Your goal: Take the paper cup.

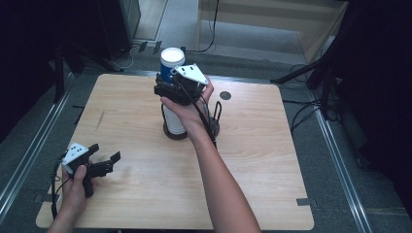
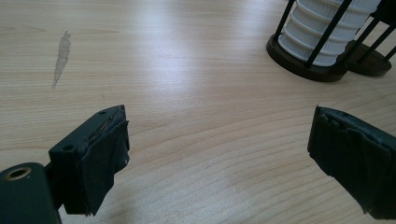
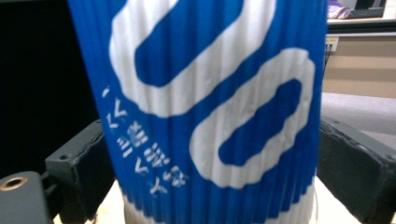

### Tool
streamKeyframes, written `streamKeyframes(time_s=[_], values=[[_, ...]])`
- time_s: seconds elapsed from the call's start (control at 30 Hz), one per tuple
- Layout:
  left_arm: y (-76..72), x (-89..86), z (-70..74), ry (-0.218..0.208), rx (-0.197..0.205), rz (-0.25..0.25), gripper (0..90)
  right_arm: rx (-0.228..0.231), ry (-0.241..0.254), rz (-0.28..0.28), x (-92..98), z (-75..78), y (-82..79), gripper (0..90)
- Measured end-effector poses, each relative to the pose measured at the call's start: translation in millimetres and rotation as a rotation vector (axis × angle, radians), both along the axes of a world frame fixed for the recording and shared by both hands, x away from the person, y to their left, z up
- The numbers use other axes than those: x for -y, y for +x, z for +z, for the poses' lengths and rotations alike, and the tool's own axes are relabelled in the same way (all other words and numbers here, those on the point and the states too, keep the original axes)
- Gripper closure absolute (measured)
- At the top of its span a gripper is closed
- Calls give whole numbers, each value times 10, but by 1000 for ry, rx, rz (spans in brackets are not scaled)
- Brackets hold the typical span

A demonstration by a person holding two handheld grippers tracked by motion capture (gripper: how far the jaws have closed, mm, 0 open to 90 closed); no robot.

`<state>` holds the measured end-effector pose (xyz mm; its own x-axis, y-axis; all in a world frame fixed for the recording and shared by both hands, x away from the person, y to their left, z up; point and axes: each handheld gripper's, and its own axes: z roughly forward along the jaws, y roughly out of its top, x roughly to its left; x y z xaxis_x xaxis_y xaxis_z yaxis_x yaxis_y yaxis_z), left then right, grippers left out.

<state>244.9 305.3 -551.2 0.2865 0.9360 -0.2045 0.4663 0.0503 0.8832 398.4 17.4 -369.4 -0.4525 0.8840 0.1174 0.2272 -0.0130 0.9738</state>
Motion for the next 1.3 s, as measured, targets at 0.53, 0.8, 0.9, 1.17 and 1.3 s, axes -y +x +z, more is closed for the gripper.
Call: streamKeyframes(time_s=[0.53, 0.8, 0.9, 1.17, 1.3], values=[[0, -11, -2, -11, 5, 2, 62, 37, -8, -40, -47, -23, -5, 166], [1, -7, -2, -14, 7, 4, 62, 75, 21, -46, -66, 71, -38, 175], [1, -7, -2, -14, 6, 4, 62, 76, 23, -45, -71, 107, -35, 175], [3, -9, -2, -16, 7, 3, 62, 93, 20, -46, -61, 186, -35, 175], [2, -8, -1, -16, 7, 3, 62, 100, 28, -48, -66, 248, -47, 175]])
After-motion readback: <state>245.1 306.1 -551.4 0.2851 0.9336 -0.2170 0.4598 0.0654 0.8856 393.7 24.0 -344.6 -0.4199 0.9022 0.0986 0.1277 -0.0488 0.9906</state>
